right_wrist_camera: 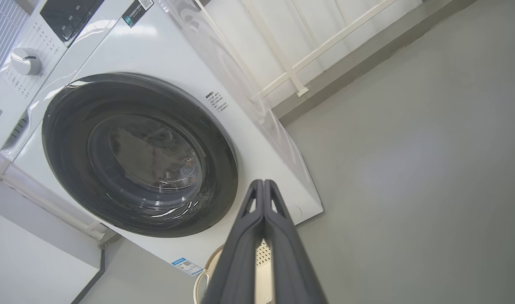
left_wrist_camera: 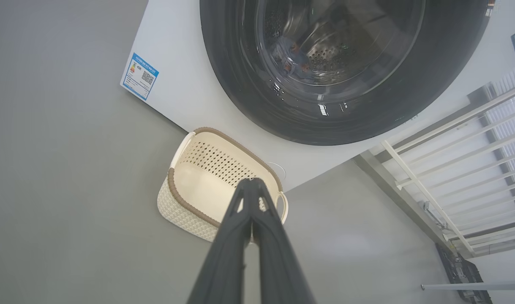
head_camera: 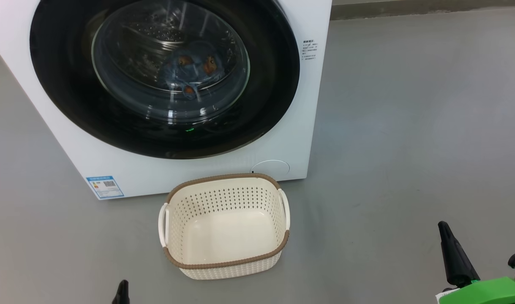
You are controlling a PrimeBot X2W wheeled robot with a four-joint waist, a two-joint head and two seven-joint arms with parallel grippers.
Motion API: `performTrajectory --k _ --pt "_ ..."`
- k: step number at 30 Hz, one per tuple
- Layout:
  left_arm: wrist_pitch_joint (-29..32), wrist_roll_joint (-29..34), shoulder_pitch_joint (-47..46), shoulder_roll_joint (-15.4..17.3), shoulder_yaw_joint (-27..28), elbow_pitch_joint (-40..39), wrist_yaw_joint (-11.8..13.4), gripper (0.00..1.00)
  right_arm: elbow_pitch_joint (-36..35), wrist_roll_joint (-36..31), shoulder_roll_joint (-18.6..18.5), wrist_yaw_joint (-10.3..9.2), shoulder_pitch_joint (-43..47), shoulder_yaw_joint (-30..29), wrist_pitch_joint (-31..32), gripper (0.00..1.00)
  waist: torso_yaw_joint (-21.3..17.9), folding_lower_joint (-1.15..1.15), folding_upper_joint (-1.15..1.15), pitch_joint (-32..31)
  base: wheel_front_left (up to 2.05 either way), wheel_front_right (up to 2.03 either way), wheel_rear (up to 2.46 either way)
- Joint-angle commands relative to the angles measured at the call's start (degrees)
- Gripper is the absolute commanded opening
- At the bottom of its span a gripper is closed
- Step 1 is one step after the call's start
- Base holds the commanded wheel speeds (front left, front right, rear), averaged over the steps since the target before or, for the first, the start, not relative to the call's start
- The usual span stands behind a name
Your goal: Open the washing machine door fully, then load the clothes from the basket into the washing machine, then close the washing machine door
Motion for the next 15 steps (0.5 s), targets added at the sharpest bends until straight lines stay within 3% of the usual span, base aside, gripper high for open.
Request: performTrajectory --k 1,15 --pt "0.46 -1.49 -2.97 0.88 1.38 -0.95 -0.50 0.00 -1.05 1.73 -0.47 -0.15 -2.40 0.05 0.55 0.00 0.04 -0.01 0.00 0.01 0.00 0.00 0.00" --pt "2.71 -9.58 -4.98 1.06 2.74 -0.02 -1.26 0.00 0.32 10.70 0.39 -0.19 -3.52 -0.27 2.90 0.00 0.44 -0.01 0.00 0.07 0.00 0.00 0.00"
